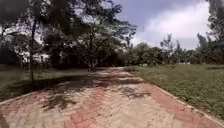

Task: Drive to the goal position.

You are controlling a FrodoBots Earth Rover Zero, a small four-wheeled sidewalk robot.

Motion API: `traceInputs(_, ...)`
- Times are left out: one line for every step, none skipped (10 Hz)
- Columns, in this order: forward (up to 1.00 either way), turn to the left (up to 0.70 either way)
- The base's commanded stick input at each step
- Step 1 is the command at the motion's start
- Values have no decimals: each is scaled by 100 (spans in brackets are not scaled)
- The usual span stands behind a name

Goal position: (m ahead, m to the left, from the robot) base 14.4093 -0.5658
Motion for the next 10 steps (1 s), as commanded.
traceInputs(70, 0)
traceInputs(70, 0)
traceInputs(70, 0)
traceInputs(70, 0)
traceInputs(70, 0)
traceInputs(70, 0)
traceInputs(70, 0)
traceInputs(70, 0)
traceInputs(70, 0)
traceInputs(70, 0)
